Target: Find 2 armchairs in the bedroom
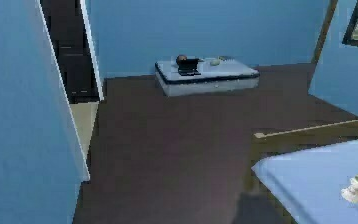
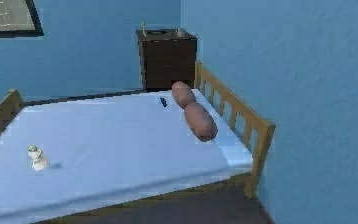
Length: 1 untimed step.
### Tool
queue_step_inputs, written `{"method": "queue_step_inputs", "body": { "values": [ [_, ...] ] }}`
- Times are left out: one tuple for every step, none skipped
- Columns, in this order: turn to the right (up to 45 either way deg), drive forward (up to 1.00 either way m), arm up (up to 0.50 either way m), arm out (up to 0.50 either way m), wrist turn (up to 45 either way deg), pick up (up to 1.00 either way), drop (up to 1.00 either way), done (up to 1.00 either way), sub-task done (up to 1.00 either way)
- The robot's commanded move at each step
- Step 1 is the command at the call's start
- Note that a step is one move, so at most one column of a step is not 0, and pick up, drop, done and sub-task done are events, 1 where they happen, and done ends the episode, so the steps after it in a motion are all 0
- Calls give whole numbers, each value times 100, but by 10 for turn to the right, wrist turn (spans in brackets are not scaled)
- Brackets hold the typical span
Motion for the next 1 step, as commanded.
{"method": "queue_step_inputs", "body": {
  "values": [
    [-450,0,0,0,0,0,0,0,0]
  ]
}}
